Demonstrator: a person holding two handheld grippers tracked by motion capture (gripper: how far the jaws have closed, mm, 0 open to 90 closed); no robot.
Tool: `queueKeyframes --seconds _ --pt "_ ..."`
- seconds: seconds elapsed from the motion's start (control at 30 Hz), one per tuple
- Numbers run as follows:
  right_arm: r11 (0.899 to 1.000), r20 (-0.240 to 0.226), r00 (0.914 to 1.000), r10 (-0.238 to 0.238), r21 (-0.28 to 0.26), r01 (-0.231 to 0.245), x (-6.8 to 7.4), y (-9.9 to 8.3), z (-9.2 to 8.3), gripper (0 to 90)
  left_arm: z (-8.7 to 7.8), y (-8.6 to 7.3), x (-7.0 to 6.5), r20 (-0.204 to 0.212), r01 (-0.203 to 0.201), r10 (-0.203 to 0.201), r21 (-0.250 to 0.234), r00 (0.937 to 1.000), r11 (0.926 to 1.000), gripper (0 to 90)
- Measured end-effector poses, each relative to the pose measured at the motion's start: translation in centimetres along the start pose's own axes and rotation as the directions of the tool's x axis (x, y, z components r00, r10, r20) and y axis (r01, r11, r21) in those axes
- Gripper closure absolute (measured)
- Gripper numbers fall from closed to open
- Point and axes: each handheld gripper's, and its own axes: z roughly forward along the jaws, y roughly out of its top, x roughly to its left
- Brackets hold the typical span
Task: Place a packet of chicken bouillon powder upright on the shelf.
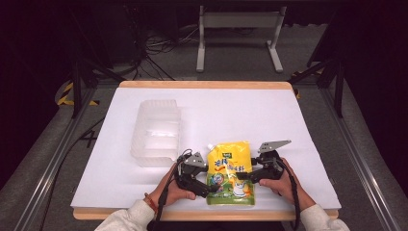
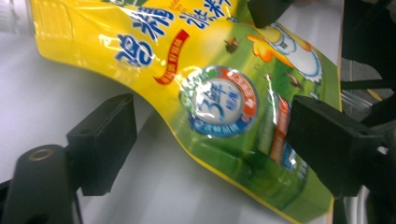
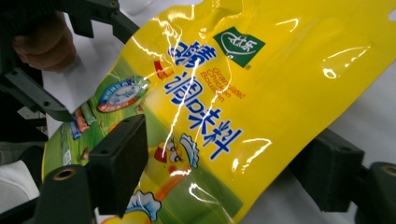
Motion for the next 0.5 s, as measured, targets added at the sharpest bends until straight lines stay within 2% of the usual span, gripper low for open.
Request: queueKeyframes --seconds 0.1,0.17,0.23,0.3,0.33,0.43,0.5 --pt "1.000 0.009 0.9999 -0.007 -0.015 0.007 0.2 0.3 0.1 32.7 0.0 0.2 0.2 -0.023 0.014 -0.014 -0.010 0.9996 0.9999 23.9" --pt "0.999 0.014 0.9999 -0.006 -0.031 0.007 0.3 0.5 0.0 38.5 0.0 0.3 0.4 -0.050 0.013 -0.013 -0.015 0.9987 0.9998 33.5" --pt "0.999 0.031 0.9995 -0.007 -0.047 0.008 0.4 0.4 -0.2 47.1 -0.1 0.2 0.4 -0.058 0.011 -0.012 -0.014 0.9983 0.9998 41.9" --pt "0.999 0.034 0.9994 -0.005 -0.053 0.007 0.3 0.4 -0.2 49.7 -0.2 0.2 0.4 -0.063 0.012 -0.013 -0.014 0.9979 0.9998 49.0" --pt "0.997 0.041 0.9991 -0.007 -0.072 0.010 0.3 0.3 -0.5 60.1 -0.4 0.3 0.4 -0.085 0.007 -0.009 -0.023 0.9963 0.9997 55.0" --pt "0.996 0.043 0.9991 -0.007 -0.083 0.010 0.4 0.4 -0.7 65.2 -0.5 0.3 0.4 -0.090 -0.005 0.002 -0.032 0.9960 0.9995 64.2" --pt "0.995 0.055 0.9982 -0.024 -0.097 0.029 0.6 0.4 -1.0 75.5 -0.6 0.4 0.5 -0.094 -0.012 0.008 -0.037 0.9955 0.9993 66.9"
